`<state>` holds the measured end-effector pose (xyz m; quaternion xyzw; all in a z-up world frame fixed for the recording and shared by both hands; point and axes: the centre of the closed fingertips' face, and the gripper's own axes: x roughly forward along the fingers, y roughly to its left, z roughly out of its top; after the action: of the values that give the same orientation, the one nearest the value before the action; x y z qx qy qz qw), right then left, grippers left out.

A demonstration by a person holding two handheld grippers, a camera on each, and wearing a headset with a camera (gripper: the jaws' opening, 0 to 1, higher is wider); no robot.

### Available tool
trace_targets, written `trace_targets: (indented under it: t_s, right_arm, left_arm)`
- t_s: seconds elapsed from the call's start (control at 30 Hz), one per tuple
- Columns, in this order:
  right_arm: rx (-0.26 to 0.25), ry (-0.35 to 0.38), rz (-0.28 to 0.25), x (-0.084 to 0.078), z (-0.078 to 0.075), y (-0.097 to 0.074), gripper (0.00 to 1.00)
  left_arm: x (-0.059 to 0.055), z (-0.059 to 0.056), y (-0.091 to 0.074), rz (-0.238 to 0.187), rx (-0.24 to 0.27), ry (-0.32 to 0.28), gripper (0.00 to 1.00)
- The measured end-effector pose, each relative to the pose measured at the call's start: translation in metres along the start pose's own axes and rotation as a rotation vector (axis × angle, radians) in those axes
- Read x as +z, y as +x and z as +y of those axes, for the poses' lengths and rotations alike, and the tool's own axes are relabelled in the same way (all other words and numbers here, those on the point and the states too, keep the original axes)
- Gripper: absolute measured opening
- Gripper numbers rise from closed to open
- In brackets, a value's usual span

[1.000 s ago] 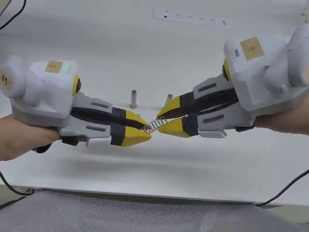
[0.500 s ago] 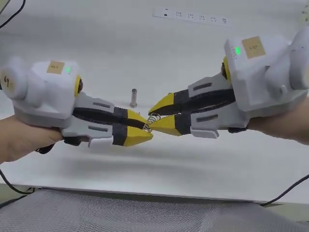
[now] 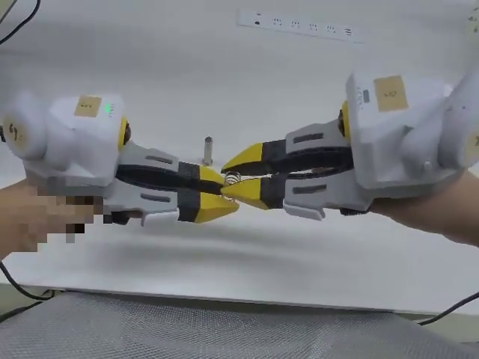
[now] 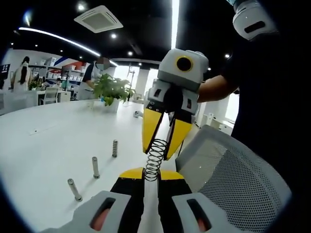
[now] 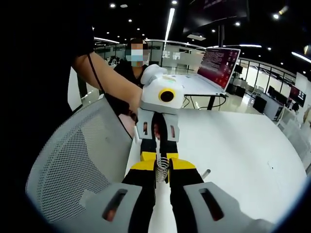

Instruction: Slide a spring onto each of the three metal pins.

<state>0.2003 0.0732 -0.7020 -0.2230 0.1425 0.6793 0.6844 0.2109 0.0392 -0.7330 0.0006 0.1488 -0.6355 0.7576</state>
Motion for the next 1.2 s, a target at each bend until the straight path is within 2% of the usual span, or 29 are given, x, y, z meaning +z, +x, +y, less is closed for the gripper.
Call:
trace_targets:
  t_s: [0.33, 0.57, 0.83, 0.97, 1.2]
  right_arm:
    - [-0.02, -0.021, 0.044, -0.005, -0.011, 0.003, 0.07]
    - [-0.012, -0.042, 0.08, -0.008, -0.015, 0.005, 0.07]
    - [-0.011, -0.062, 0.106, -0.013, -0.015, 0.008, 0.07]
    - [-0.017, -0.049, 0.101, -0.013, -0.017, 0.007, 0.07]
    - [-0.039, -0.031, 0.091, -0.012, -0.023, 0.004, 0.07]
  left_arm:
    - [-0.001, 0.009, 0.003, 0.005, 0.038, 0.017, 0.02]
    - [-0.002, 0.014, 0.004, 0.007, 0.052, 0.02, 0.03]
    - [-0.001, 0.018, 0.004, 0.001, 0.068, 0.009, 0.06]
    - [-0.004, 0.018, 0.003, 0.017, 0.071, 0.01, 0.09]
    - [-0.007, 0.021, 0.0, 0.02, 0.098, 0.0, 0.15]
